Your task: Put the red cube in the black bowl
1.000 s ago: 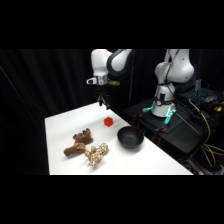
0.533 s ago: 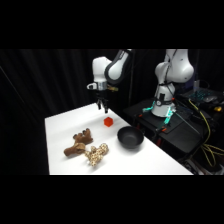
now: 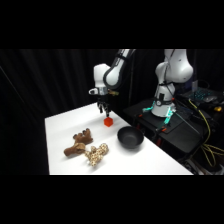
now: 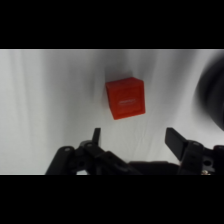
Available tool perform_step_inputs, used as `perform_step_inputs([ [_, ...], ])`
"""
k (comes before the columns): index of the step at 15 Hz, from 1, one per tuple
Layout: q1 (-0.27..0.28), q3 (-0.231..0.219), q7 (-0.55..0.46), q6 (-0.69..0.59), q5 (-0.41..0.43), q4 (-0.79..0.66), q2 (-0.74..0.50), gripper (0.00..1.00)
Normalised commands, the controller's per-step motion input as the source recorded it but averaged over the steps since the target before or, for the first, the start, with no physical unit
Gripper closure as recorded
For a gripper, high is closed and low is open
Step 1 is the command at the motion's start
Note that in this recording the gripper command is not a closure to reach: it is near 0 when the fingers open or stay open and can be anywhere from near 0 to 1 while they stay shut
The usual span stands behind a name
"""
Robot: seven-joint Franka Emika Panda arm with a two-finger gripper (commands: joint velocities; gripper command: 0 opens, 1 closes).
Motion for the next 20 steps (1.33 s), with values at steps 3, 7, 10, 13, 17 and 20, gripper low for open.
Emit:
perform_step_inputs([
  [3,-0.175,0.171,-0.28,0.19,0.169,0.05,0.16,0.00],
  [7,-0.190,0.150,-0.26,0.17,0.099,0.06,0.13,0.00],
  [10,-0.161,0.162,-0.23,0.17,0.083,0.01,0.10,0.00],
  [13,-0.158,0.151,-0.23,0.21,0.057,-0.05,0.08,0.00],
  [17,-0.173,0.123,-0.21,0.22,0.015,-0.06,0.07,0.00],
  [20,-0.159,0.109,-0.14,0.19,-0.035,-0.08,-0.01,1.00],
])
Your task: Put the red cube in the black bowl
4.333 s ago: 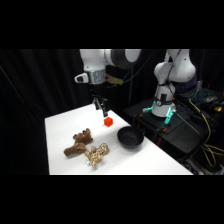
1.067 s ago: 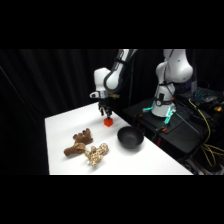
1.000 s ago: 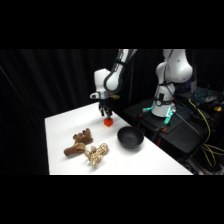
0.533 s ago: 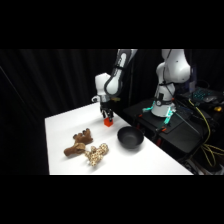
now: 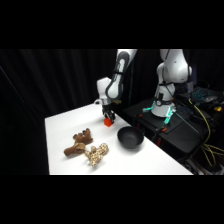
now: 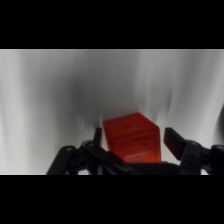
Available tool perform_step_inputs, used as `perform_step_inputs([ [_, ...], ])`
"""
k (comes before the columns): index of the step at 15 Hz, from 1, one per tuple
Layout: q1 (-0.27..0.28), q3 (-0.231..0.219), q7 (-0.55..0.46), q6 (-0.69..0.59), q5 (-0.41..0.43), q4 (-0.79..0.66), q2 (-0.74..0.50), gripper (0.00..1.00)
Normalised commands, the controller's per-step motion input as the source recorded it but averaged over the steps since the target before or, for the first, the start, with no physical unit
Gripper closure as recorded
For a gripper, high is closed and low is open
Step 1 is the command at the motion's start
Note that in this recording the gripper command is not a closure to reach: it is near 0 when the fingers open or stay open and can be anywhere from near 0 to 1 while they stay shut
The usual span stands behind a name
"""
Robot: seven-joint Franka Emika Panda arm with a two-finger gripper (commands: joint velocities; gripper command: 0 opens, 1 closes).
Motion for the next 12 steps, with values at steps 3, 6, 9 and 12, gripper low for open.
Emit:
perform_step_inputs([
  [3,-0.090,0.080,-0.03,0.15,-0.080,-0.09,-0.10,1.00],
  [6,0.005,0.030,0.09,0.11,-0.148,-0.11,-0.19,1.00],
  [9,0.163,-0.106,0.34,0.05,-0.287,-0.20,-0.35,1.00],
  [12,0.271,-0.203,0.55,-0.15,-0.380,-0.24,-0.59,1.00],
])
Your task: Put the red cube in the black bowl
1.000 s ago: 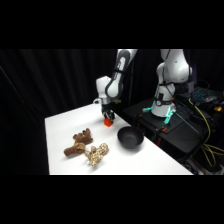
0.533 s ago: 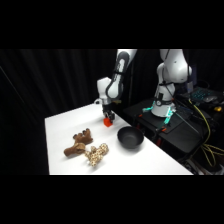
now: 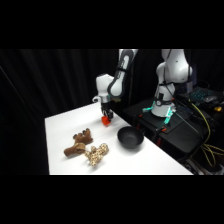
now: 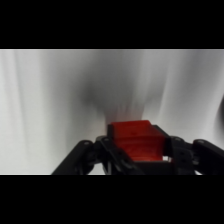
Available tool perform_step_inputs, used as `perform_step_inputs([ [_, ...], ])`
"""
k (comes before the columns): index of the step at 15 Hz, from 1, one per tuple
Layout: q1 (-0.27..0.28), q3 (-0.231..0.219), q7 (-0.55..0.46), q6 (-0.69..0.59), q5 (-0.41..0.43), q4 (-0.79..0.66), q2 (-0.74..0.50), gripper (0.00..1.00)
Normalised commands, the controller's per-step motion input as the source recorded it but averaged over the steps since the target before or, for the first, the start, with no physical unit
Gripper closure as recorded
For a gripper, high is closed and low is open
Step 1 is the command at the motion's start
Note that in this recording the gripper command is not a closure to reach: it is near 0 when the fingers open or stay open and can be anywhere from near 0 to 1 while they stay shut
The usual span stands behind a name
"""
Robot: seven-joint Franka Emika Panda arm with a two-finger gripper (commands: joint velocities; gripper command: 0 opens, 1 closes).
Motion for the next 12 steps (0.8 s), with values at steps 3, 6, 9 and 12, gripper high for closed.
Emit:
perform_step_inputs([
  [3,0.232,-0.192,0.54,-0.48,-0.395,-0.10,-0.60,1.00],
  [6,0.211,-0.127,0.46,-0.50,-0.300,-0.04,-0.51,1.00],
  [9,0.223,-0.025,0.41,-0.42,-0.151,-0.06,-0.50,1.00],
  [12,0.213,0.045,0.37,-0.32,-0.055,-0.06,-0.41,1.00],
])
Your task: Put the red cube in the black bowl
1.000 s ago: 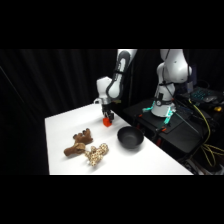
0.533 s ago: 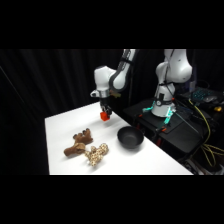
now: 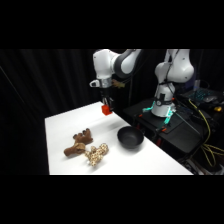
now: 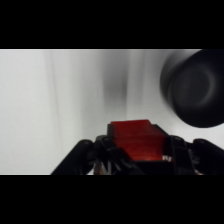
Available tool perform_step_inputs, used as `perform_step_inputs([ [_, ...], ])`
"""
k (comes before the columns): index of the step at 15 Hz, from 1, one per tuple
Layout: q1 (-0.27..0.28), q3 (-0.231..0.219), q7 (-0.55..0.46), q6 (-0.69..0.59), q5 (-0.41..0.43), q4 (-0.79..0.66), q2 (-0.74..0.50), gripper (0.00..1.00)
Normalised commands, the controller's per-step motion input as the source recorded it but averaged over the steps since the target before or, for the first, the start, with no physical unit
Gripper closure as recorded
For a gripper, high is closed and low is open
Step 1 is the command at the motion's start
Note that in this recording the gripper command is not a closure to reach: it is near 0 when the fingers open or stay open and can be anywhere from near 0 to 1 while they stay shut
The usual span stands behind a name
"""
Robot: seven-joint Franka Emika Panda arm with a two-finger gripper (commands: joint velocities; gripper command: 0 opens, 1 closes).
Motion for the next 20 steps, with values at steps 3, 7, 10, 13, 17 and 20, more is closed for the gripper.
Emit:
perform_step_inputs([
  [3,0.174,0.066,0.31,-0.18,0.034,-0.10,-0.29,1.00],
  [7,0.122,0.060,0.22,-0.08,0.054,-0.16,-0.21,1.00],
  [10,0.096,0.061,0.14,0.00,0.055,-0.17,-0.13,1.00],
  [13,0.104,0.080,0.12,0.04,0.075,-0.14,-0.06,1.00],
  [17,0.122,0.104,0.08,0.12,0.098,-0.08,0.06,1.00],
  [20,0.092,0.082,-0.04,0.18,0.055,-0.03,0.13,1.00],
])
